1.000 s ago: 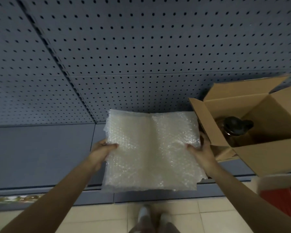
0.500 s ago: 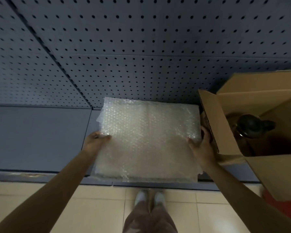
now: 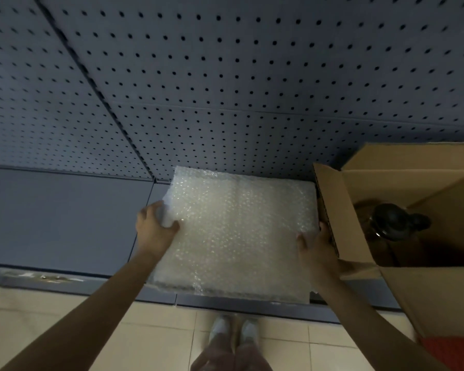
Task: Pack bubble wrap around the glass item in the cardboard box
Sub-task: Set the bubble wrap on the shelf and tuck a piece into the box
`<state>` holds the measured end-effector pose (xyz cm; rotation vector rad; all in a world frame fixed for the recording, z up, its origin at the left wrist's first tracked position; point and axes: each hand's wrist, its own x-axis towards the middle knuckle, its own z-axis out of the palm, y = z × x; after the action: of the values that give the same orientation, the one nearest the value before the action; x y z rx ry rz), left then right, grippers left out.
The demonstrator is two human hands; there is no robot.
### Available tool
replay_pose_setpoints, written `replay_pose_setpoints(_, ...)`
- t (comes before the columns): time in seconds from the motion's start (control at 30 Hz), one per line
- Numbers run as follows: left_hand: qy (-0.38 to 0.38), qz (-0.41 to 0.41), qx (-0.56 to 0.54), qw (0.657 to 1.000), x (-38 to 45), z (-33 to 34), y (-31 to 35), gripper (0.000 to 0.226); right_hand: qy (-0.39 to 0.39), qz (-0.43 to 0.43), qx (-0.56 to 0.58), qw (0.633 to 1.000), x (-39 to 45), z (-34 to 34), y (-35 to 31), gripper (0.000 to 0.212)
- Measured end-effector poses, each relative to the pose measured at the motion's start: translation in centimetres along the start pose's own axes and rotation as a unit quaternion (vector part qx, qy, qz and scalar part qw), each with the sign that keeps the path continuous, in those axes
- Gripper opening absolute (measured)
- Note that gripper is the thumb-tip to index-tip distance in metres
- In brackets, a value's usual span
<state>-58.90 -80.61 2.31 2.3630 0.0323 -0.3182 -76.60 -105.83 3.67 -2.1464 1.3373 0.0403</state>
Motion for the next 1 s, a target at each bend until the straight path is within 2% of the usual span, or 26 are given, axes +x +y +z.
replay_pose_setpoints(0.1,-0.020,0.159,0.072,0.985,-2.2,0.6,0.7,0.053,0.005,-0.006,-0.016,1.000,-1.1,-0.3,0.3,0.063)
replay_pose_setpoints(0.2,-0.091,0.284,0.117,0.947,-4.5,2.3,1.3,0.046,-0.008,-0.031,0.011,0.999,-2.2,-1.4,0.6,0.045)
replay_pose_setpoints(0.3,-0.161,0.364,0.155,0.904,-6.5,4.1,2.2,0.042,-0.049,0.001,0.095,0.994,-2.8,-2.3,1.3,0.038)
replay_pose_setpoints(0.37,-0.199,0.366,0.208,0.885,-7.3,5.1,2.8,0.053,-0.074,0.021,0.121,0.990,-2.9,-2.4,1.8,0.036)
replay_pose_setpoints(0.47,-0.252,0.323,0.258,0.875,-7.6,5.9,3.2,0.076,-0.091,0.053,0.148,0.983,-2.7,-2.5,2.2,0.031)
replay_pose_setpoints(0.63,-0.309,0.309,0.311,0.844,-7.3,6.7,2.8,0.055,-0.120,0.073,0.155,0.978,-2.5,-2.1,2.4,0.039)
replay_pose_setpoints(0.77,-0.312,0.312,0.336,0.832,-7.4,7.1,2.6,0.056,-0.135,0.072,0.128,0.980,-2.5,-1.4,2.4,0.035)
replay_pose_setpoints(1.0,-0.343,0.288,0.303,0.841,-6.7,7.1,2.6,0.057,-0.048,0.039,0.181,0.982,-3.9,-2.1,0.5,0.024)
